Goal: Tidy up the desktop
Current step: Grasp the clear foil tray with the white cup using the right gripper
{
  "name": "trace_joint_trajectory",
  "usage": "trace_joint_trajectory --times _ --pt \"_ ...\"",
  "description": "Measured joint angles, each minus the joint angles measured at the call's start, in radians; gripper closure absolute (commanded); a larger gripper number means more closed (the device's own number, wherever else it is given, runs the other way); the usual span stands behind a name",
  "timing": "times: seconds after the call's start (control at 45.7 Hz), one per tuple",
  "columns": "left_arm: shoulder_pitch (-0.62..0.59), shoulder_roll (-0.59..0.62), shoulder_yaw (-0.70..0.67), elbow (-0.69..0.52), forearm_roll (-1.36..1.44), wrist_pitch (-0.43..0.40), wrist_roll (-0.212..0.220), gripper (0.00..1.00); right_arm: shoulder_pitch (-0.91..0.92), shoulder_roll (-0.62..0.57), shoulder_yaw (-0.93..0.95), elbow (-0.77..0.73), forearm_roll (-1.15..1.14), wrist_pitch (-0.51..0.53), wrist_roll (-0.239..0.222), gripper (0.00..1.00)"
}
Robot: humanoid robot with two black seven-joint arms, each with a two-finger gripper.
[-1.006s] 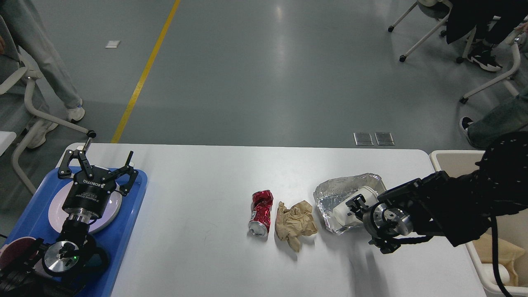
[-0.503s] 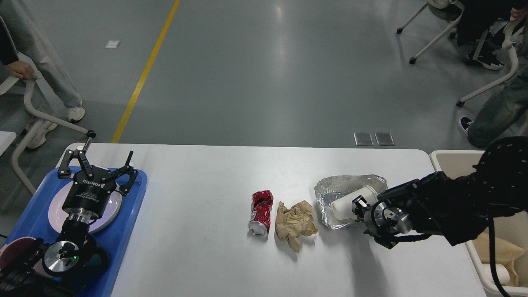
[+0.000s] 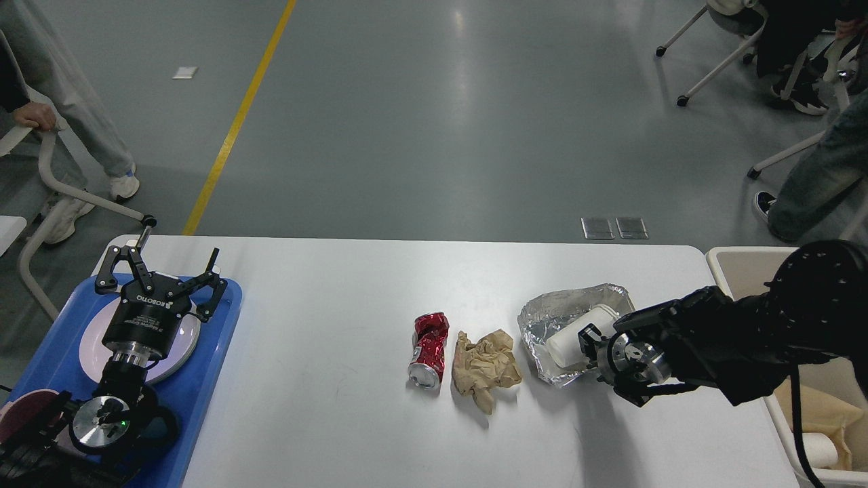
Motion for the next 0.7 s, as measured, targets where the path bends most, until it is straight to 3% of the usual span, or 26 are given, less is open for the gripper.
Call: trace_joint_trajectory --times 0.044,0.7 --pt "0.000 0.000 0.000 0.000 0.000 0.000 0.000 0.04 0.000 0.000 0.001 -0.001 0.000 0.003 -0.001 1.00" --pt "0.000 0.000 0.000 0.000 0.000 0.000 0.000 0.04 0.016 0.000 0.010 0.016 -0.006 0.018 -0.029 1.00"
